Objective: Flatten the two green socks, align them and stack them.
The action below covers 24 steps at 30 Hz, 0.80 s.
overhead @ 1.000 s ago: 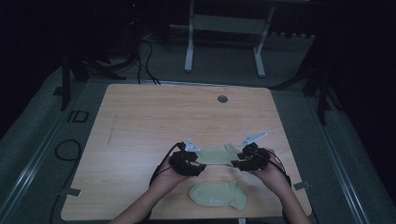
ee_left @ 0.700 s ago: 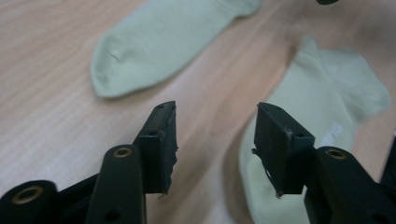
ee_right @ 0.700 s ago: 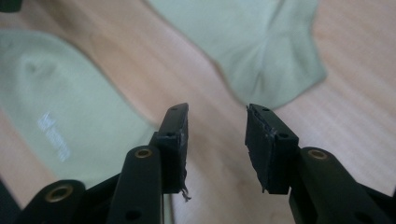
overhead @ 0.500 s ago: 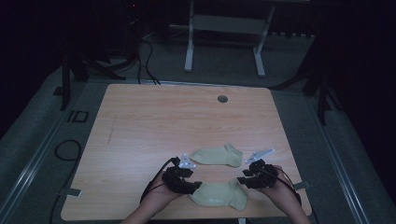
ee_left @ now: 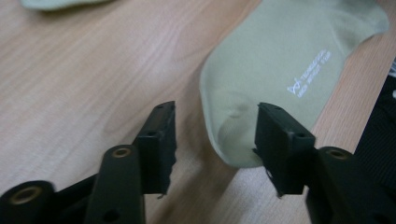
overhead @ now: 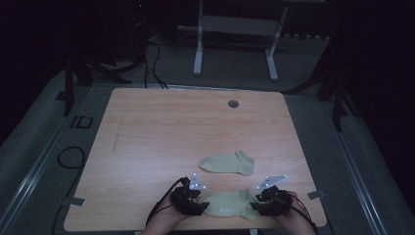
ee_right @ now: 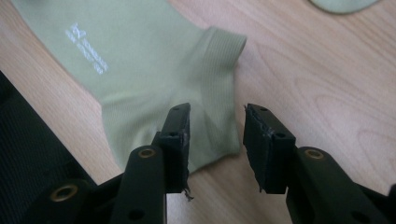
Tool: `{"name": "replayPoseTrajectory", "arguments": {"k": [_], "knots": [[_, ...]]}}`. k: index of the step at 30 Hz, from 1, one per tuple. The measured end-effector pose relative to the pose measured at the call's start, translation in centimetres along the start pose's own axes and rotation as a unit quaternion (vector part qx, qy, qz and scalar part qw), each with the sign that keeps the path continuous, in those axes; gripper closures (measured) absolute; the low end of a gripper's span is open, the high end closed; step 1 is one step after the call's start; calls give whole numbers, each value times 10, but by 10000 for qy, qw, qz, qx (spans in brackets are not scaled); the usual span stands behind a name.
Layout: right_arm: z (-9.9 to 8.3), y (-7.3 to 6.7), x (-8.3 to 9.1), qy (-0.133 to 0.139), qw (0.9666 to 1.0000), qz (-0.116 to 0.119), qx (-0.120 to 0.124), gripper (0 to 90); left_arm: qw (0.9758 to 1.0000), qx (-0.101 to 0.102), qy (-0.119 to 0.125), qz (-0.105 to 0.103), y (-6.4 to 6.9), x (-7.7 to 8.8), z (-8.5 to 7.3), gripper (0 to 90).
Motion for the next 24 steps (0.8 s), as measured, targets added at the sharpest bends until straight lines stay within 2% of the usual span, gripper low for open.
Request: {"name": "replayPoseTrajectory", "arguments": {"k": [3, 6, 7, 11, 14, 16, 19, 24], "knots": [[-3, -1, 0, -26, 9999, -124, 33, 627, 10000, -2, -6, 28, 1, -1, -1, 526], [-6, -2, -3, -59, 9999, -131, 21, 638, 10000, -28, 26, 61, 2, -1, -2, 561], [-7, -2, -3, -31, 9999, -129, 3, 649, 10000, -23, 49, 51, 2, -1, -2, 608], [-8, -3, -2, -12, 9999, -153, 10, 732, 9999, -23, 102, 83, 3, -1, -4, 675], [-8, -6, -2, -2, 9999, -118, 22, 814, 9999, 14, 172, 8, 3, -2, -5, 799], [-8, -8, -2, -27, 9999, -129, 9, 832, 9998, 22, 208, 38, 3, -1, -5, 874], [-5, -10, 1, 21, 10000, -62, -10, 835, 9995, 130, 301, 38, 2, 0, -6, 882], [5, -8, 17, 347, 9994, -92, -27, 835, 9991, 161, 385, 30, -2, 8, -1, 884]]}}
Point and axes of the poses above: each handheld gripper's, and its own axes: x roughly backward along the jaws, z roughly out of its top, y roughly to its right, the point moved 3 cm from there along -x, roughly forward along the jaws, and after that the axes turned 4 degrees about -x, right-handed, at the moved point
